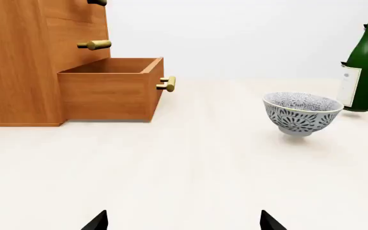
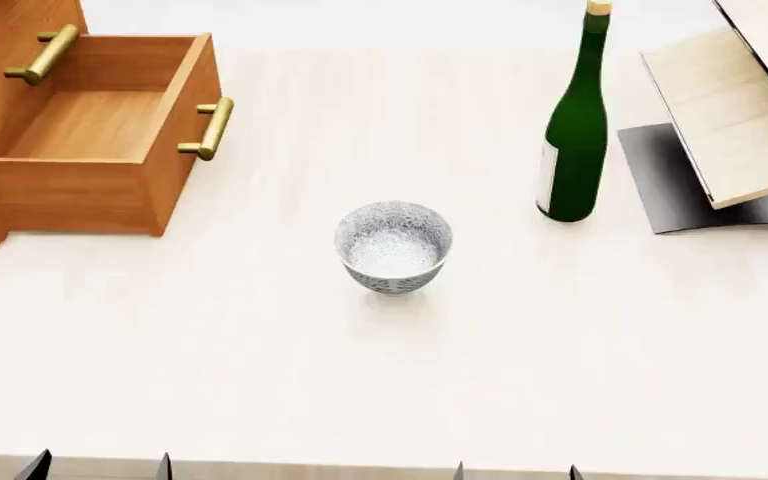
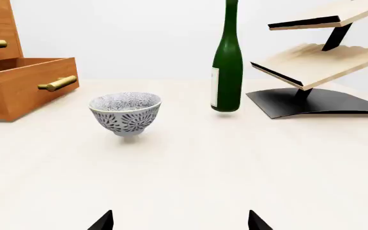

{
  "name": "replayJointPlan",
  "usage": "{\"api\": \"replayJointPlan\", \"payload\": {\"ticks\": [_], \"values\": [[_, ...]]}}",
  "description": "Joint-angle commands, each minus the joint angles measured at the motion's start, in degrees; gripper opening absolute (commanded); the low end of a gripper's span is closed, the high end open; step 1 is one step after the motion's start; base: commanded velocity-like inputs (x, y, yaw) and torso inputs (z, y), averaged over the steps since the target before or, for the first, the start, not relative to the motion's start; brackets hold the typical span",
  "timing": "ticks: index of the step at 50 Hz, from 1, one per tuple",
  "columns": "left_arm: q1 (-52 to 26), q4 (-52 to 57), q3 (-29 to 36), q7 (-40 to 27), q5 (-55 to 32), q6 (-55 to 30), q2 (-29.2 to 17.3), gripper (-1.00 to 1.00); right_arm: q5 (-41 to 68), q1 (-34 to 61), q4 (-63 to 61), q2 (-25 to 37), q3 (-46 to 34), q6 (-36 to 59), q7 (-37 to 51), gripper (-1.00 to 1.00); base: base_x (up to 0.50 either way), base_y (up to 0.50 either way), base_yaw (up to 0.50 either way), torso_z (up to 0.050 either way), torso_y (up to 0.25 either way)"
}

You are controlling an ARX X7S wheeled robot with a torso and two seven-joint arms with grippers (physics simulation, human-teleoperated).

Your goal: Close the bottom drawer of the cabinet.

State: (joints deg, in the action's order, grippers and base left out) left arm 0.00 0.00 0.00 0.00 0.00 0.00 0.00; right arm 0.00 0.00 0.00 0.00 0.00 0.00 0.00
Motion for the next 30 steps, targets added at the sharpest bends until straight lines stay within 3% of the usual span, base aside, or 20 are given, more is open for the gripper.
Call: {"api": "replayJointPlan", "payload": {"ticks": [1, 10, 17, 21, 27, 30], "values": [[-0.1, 0.2, 1.1, -0.7, -0.7, -0.7, -1.1, 1.0, 0.8, -0.1, -0.1, 0.9, -1.0, 0.0, 1.4, 1.0, 0.0, 0.0, 0.0, 0.0, 0.0], [0.9, 2.3, 5.2, -1.6, 2.9, -3.9, -3.9, 1.0, 0.7, 0.4, 1.2, 2.8, -3.5, 0.3, 3.0, 1.0, 0.0, 0.0, 0.0, 0.0, 0.0], [5.9, 5.8, 4.0, -4.2, 2.3, -6.1, -4.2, 1.0, 1.1, 0.0, 1.9, 3.5, -3.5, -1.0, 4.7, 1.0, 0.0, 0.0, 0.0, 0.0, 0.0], [10.8, 9.1, 6.3, -4.8, 7.0, -0.8, -7.5, 1.0, 2.1, -0.4, 0.4, 3.8, -3.4, -0.6, 5.1, 1.0, 0.0, 0.0, 0.0, 0.0, 0.0], [8.0, 8.7, 8.3, -4.8, 8.0, -4.0, -6.7, 1.0, 2.3, 0.0, 0.9, 4.3, -4.5, -1.1, 5.2, 1.0, 0.0, 0.0, 0.0, 0.0, 0.0], [8.5, 9.5, 6.6, -5.9, 5.2, 0.8, -6.7, 1.0, 2.3, 0.6, 1.4, 4.4, -5.0, -1.2, 5.3, 1.0, 0.0, 0.0, 0.0, 0.0, 0.0]]}}
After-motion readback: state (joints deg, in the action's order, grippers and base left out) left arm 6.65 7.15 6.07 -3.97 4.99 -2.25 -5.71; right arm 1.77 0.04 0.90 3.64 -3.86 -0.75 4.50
